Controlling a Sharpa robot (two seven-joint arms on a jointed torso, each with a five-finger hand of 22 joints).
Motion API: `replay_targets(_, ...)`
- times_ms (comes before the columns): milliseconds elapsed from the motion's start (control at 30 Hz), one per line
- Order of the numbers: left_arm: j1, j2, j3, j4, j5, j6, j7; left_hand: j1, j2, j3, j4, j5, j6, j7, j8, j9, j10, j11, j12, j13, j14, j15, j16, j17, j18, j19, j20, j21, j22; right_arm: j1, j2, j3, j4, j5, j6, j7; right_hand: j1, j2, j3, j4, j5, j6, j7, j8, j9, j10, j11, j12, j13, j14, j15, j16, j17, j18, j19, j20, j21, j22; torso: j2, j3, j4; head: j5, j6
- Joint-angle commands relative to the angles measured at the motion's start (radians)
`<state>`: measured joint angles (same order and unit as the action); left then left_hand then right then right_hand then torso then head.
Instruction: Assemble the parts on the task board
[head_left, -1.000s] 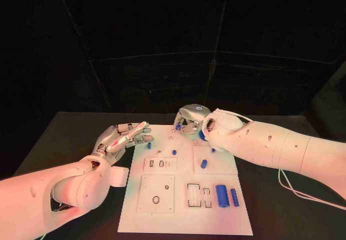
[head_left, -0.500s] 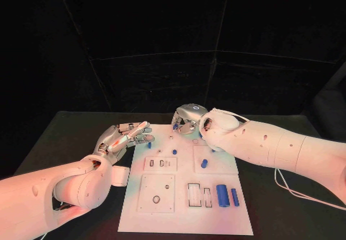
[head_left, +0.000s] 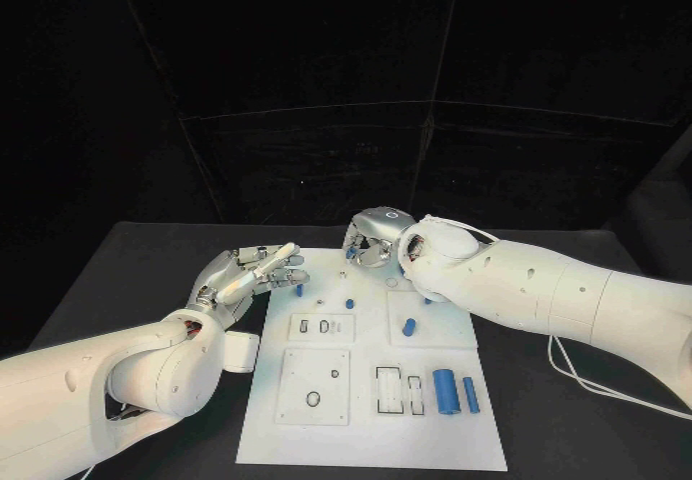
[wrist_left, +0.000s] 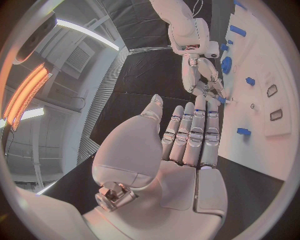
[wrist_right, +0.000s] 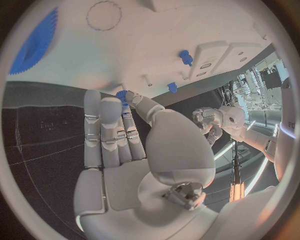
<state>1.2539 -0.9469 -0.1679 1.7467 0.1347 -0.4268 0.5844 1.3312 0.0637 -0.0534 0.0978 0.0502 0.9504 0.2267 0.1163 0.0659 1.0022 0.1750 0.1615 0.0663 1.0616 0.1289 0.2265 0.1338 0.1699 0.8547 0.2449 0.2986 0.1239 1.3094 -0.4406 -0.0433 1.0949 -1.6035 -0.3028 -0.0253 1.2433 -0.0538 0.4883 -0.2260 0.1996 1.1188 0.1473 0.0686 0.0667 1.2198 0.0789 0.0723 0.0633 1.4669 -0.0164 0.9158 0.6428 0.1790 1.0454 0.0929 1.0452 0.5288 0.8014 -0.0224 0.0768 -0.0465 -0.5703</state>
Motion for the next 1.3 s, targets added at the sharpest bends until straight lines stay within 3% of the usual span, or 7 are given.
replay_targets(33, 0.002, 0.000, 0.001, -0.001, -0.009, 0.014, 0.005, 0.007, 0.003, 0.001, -0.004, 0.002, -0.002, 0.008, -0.007, -0.001, -0.004, 0.005, -0.003, -0.001, 0.002, 0.005, -0.005, 0.001, 0.013, 0.006, 0.002, -0.005, -0.001, -0.001, 0.002, -0.002, 0.005, 0.000, 0.029, 0.008, -0.001, -0.010, 0.006, 0.001, -0.003, -0.005, 0.000, -0.004, 0.000, -0.008, 0.000, -0.004, 0.000, -0.001, 0.004, 0.006, 0.001, 0.005, -0.007, -0.002, 0.005, 0.002, 0.001, -0.0004, 0.0006, 0.001, -0.001)
replay_targets(600, 0.002, 0.000, 0.001, -0.006, -0.009, 0.015, 0.004, 0.007, 0.003, 0.001, -0.004, 0.002, -0.002, 0.008, -0.007, -0.001, -0.004, 0.005, -0.003, -0.001, 0.002, 0.005, -0.005, 0.001, 0.013, 0.006, 0.002, -0.005, -0.001, -0.001, 0.000, -0.002, 0.010, 0.000, 0.021, 0.007, -0.005, -0.018, 0.010, 0.006, -0.001, -0.016, 0.003, -0.006, -0.001, -0.021, 0.003, -0.008, -0.001, -0.005, 0.007, 0.010, 0.000, 0.005, -0.010, 0.001, 0.009, 0.003, 0.003, -0.0004, 0.0011, 0.003, -0.003)
replay_targets(700, 0.002, 0.000, 0.001, -0.006, -0.009, 0.015, 0.004, 0.007, 0.003, 0.001, -0.004, 0.002, -0.002, 0.008, -0.007, -0.001, -0.004, 0.005, -0.003, -0.001, 0.002, 0.005, -0.005, 0.001, 0.013, 0.006, 0.002, -0.005, -0.001, -0.001, 0.002, -0.002, 0.006, 0.000, 0.015, 0.003, -0.013, -0.045, 0.013, 0.011, -0.008, -0.079, 0.022, -0.009, -0.005, -0.108, 0.023, -0.012, -0.003, -0.020, 0.024, -0.008, -0.030, 0.004, -0.019, 0.012, 0.009, 0.003, 0.003, -0.0003, 0.0001, 0.002, -0.002)
replay_targets(900, 0.003, 0.000, 0.001, -0.007, -0.009, 0.017, 0.003, 0.006, 0.003, 0.001, -0.005, 0.002, -0.003, 0.009, -0.008, -0.001, -0.005, 0.006, -0.005, -0.001, 0.002, 0.005, -0.008, 0.001, 0.013, 0.006, 0.003, -0.006, -0.002, -0.001, 0.005, -0.002, -0.001, 0.005, 0.003, -0.002, 0.012, -0.068, -0.025, 0.025, -0.030, -0.172, 0.020, -0.007, -0.002, -0.236, 0.034, -0.002, 0.001, -0.041, 0.034, -0.033, -0.076, 0.006, -0.037, 0.026, 0.001, -0.005, 0.003, -0.0006, 0.0009, 0.000, 0.000)
replay_targets(1200, 0.003, -0.003, 0.001, -0.008, -0.009, 0.019, 0.002, 0.006, 0.003, 0.001, -0.006, 0.002, -0.003, 0.009, -0.009, -0.001, -0.005, 0.006, -0.006, -0.001, 0.002, 0.006, -0.008, 0.001, 0.013, 0.006, 0.003, -0.006, -0.002, 0.000, -0.031, -0.002, 0.040, 0.020, -0.041, 0.001, 0.026, -0.067, -0.056, 0.043, -0.019, -0.176, 0.022, -0.003, 0.001, -0.248, 0.034, 0.023, 0.005, -0.038, 0.034, -0.023, -0.071, 0.007, -0.035, 0.028, -0.001, -0.009, 0.003, 0.0002, 0.0010, 0.003, -0.002)
replay_targets(1233, 0.003, -0.004, 0.001, -0.009, -0.009, 0.019, 0.002, 0.006, 0.003, 0.001, -0.006, 0.002, -0.003, 0.009, -0.009, -0.001, -0.005, 0.006, -0.006, -0.001, 0.002, 0.006, -0.008, 0.001, 0.013, 0.006, 0.003, -0.006, -0.002, 0.000, -0.045, 0.001, 0.056, 0.030, -0.051, 0.002, 0.026, -0.066, -0.060, 0.046, -0.015, -0.171, 0.023, -0.001, 0.002, -0.242, 0.034, 0.030, 0.006, -0.036, 0.033, -0.017, -0.064, 0.007, -0.033, 0.028, 0.000, -0.009, 0.002, 0.0004, 0.0008, 0.004, -0.003)
replay_targets(1300, 0.003, -0.006, 0.001, -0.009, -0.009, 0.019, 0.003, 0.006, 0.003, 0.001, -0.006, 0.002, -0.003, 0.009, -0.009, -0.001, -0.005, 0.006, -0.006, -0.001, 0.002, 0.006, -0.008, 0.001, 0.013, 0.006, 0.003, -0.006, -0.002, 0.000, -0.090, 0.025, 0.105, 0.072, -0.075, 0.004, 0.018, -0.061, -0.066, 0.061, 0.004, -0.148, 0.029, 0.006, 0.005, -0.205, 0.034, 0.059, 0.011, -0.022, 0.033, 0.023, -0.018, 0.006, -0.026, 0.027, 0.006, -0.008, 0.002, 0.0001, -0.0009, 0.003, -0.001)
